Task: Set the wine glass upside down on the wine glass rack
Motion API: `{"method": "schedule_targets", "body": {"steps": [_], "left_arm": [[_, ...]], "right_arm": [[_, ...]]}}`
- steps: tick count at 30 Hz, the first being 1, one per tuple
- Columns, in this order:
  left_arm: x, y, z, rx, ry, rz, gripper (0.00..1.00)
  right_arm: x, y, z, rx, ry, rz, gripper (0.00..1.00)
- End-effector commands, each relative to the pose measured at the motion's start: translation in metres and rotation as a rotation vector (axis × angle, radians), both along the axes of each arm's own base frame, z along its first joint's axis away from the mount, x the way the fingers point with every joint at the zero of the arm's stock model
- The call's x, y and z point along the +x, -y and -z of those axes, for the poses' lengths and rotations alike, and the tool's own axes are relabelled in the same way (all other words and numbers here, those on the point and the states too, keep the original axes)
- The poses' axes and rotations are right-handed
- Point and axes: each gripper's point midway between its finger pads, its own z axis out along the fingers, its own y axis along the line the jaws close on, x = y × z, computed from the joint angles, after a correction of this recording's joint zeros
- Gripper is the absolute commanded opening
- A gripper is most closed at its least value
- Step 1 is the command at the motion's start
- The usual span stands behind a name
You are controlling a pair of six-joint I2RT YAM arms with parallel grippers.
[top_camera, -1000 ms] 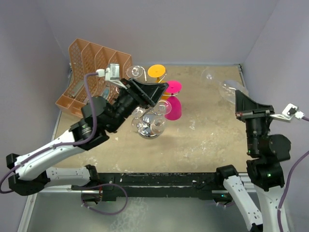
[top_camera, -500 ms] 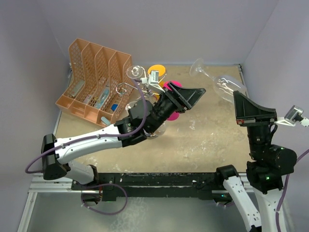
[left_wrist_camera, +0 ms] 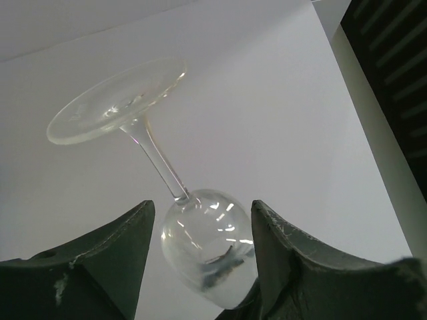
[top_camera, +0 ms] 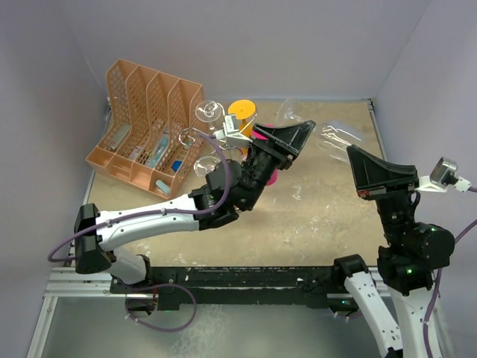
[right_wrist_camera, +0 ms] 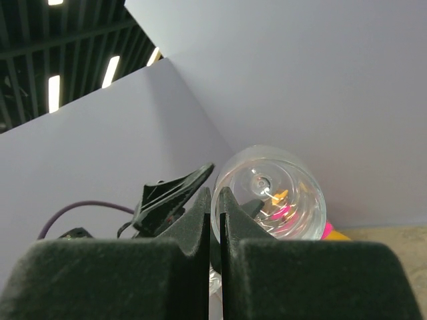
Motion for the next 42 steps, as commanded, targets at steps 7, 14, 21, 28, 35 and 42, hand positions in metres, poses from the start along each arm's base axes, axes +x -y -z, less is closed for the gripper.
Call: {"method": "schedule_targets", "body": {"steps": [7,14,21,28,35,42], "left_arm": [[0.012,-0.011,-0.031,-0.145,-0.031,-0.073,0.45],[0.011,-0.021,-0.042,-0.191,-0.016,-0.089,0.23],[0.011,-0.023,-0.053,-0.193,0.007,-0.075,0.0],[0.017,-0.043,-0.065,-0.162,0.061,-0.11,0.0],[0.028,-0.09,-0.083,-0.005,0.154,-0.219,0.0],[0.025,-0.15,-0.1,0.274,0.237,-0.406,0.0]], "right_arm": [[-0.04,-0.011,-0.031,-0.041,0.184,-0.087,0.0],[-0.044,-0.014,-0.03,-0.058,0.191,-0.098,0.0],[-0.048,-0.018,-0.029,-0.08,0.202,-0.121,0.0],[-0.037,-0.016,-0.022,-0.08,0.146,-0.096,0.46],[-0.031,-0.022,-0.031,-0.189,0.154,-0.075,0.69],[-0.01,-0.04,-0.029,-0.304,0.127,-0.124,0.69]]}}
